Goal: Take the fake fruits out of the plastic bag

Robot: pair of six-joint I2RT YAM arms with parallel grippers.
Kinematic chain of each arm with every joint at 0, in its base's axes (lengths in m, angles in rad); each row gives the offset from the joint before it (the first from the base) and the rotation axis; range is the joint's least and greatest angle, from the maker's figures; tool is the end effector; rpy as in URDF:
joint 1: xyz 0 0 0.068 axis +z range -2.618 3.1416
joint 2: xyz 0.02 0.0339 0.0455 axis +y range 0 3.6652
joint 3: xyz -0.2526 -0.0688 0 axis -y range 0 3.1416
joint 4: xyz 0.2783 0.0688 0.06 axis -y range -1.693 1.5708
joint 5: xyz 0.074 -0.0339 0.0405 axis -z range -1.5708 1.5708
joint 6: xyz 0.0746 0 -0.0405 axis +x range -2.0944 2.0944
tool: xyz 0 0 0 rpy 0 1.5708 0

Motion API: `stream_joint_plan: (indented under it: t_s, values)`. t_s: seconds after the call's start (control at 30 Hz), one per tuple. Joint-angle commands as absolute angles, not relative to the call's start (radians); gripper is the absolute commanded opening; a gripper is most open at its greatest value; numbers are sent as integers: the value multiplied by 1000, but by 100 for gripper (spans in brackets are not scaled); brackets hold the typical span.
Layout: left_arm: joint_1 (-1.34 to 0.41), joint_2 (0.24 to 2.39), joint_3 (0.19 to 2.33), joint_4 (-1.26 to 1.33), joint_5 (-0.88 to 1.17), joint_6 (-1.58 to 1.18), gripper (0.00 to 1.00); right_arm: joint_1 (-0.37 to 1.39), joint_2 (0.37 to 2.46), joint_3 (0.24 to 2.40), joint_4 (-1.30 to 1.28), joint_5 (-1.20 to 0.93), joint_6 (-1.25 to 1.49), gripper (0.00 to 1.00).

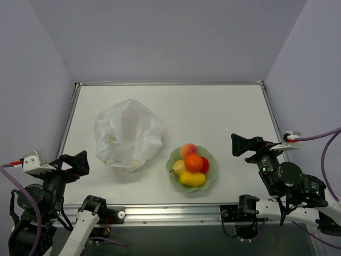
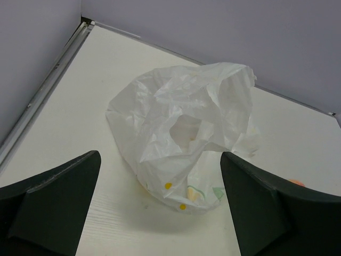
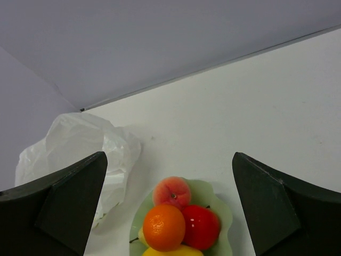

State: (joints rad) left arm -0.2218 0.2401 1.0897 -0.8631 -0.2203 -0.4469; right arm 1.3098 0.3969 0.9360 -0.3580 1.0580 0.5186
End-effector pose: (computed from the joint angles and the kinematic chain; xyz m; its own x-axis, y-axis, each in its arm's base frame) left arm 0.0622 0.0027 0.4202 -0.0125 -0.4295 -0.9030 -0.0043 0.9031 -0.4295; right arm 0.0896 0.0836 0.4254 -0.0850 0.6243 -0.7765 -0.2426 0.7429 0.6239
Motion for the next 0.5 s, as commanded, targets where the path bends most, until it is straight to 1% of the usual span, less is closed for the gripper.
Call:
stream_joint_plan:
  t_s: [0.0,0.07,0.3,0.47]
  values:
    - [-229,223,1089,-897,-184,-417,94,1310,407,911,-393,1094,538,100]
    - [-227,213,1074,-871,-158,-417,94,1309,385,919,-425,1136,564,100]
    - [-230,172,1052,-821,-149,-413,94,1308,145,900,-436,1180,580,100]
    - [-230,163,1016,-787,-117,-439,94,1318,84,876,-436,1169,578,100]
